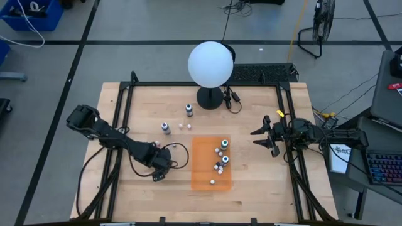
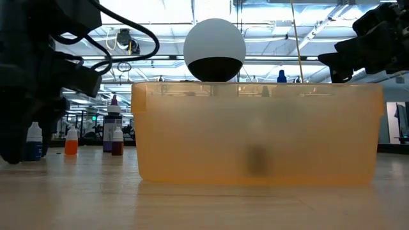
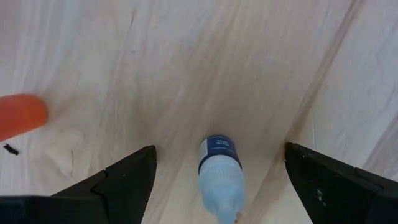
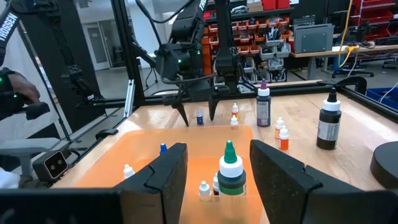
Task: Pick & Place food coloring
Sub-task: Put the small blue food coloring bottle into the orange bin
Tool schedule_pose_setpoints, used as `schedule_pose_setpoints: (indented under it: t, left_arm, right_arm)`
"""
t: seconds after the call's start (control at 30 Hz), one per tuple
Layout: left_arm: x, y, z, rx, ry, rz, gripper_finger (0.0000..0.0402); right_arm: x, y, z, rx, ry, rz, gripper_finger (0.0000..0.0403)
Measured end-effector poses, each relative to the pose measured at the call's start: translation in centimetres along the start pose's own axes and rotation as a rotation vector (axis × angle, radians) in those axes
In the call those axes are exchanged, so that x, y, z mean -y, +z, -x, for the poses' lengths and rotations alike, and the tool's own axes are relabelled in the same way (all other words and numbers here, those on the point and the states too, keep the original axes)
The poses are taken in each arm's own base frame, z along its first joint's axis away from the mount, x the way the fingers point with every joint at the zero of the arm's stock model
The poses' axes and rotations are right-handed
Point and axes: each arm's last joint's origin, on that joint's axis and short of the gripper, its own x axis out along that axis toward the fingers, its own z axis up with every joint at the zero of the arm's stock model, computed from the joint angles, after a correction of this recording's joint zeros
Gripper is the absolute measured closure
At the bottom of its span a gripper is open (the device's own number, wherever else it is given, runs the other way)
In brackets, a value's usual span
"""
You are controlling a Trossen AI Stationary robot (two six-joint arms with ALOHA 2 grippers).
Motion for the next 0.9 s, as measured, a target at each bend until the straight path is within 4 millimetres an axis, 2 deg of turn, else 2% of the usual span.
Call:
schedule_pose_setpoints:
  t: [0.43,0.9]
  left_arm:
    - [0.14,0.27,-0.11,0.041,-0.01,-0.119,0.005]
    - [-0.16,0.33,-0.16,0.006,-0.022,-0.104,0.0051]
  right_arm:
    - [0.0,0.0,0.0,0.0,0.0,0.0,0.0237]
    - [0.0,0.0,0.0,0.0,0.0,0.0,0.0238]
